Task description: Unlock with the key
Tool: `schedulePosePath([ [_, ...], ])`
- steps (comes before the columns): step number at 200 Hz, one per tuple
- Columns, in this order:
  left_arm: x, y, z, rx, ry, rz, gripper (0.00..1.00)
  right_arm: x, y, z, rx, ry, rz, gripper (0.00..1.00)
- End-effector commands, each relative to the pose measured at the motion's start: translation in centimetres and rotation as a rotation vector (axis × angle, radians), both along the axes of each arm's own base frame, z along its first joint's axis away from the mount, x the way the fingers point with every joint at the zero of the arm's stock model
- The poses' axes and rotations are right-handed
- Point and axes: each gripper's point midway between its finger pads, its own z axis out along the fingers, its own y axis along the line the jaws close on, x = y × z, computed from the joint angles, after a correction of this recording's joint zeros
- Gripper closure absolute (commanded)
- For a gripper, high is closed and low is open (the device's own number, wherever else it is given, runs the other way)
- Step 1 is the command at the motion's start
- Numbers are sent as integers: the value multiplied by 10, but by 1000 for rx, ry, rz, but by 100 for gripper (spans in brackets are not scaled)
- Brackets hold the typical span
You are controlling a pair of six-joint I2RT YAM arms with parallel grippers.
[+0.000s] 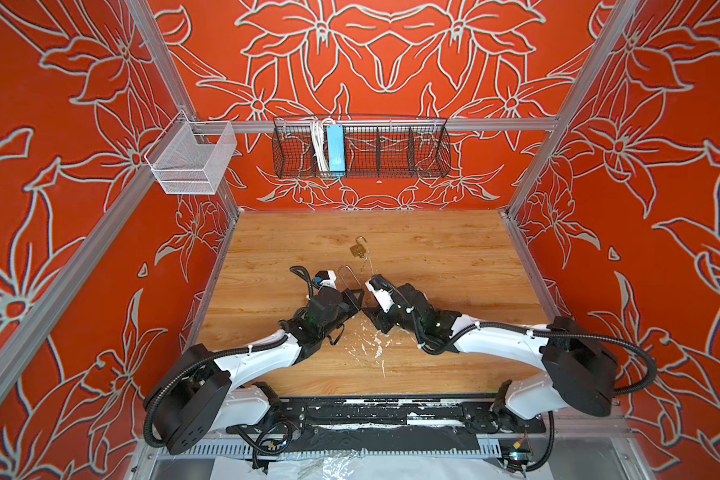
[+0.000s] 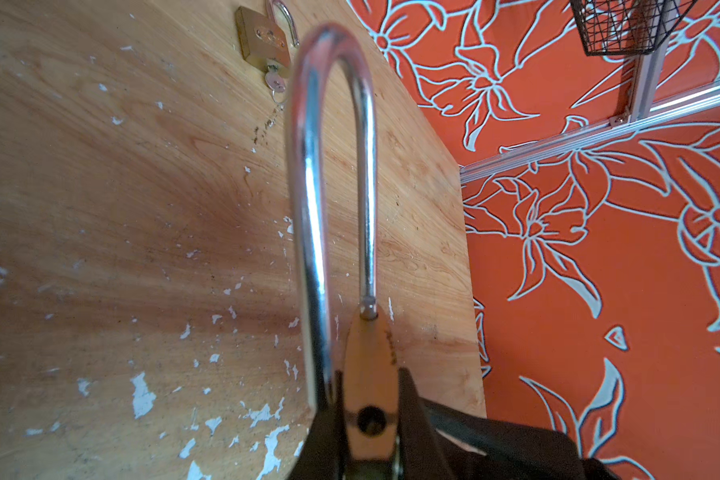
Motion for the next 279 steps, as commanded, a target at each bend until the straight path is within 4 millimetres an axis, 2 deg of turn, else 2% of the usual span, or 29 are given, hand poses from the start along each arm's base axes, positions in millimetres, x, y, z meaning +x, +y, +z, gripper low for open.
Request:
schedulePosePath([
  [1,8,12,41,93,-205,27,100,5,-18,20,56,-64,-88,29],
  [32,10,31,38,338,-276,27,100,8,-36,31,106,-81,-139,18],
  [51,3,19,40,423,-347,-115,100,13,-45,31,131,-73,-161,15],
  [77,-13,-4,52,445,-452,-308,100,17,-57,35,163,-72,-185,13],
  [123,-32,-25,67,430,-571,-474,100,18,-80,50,228,-108,-226,11],
  [176,-40,-43,58,428,-592,-597,100,2,-77,70,309,-161,-137,11],
  [214,-47,-57,52,401,-598,-696,100,4,-80,70,293,-159,-156,10],
  [253,-47,-59,50,401,-585,-709,100,-4,-73,76,333,-168,-95,10],
  [279,-46,-61,48,395,-572,-723,100,-19,-61,86,387,-171,17,10],
])
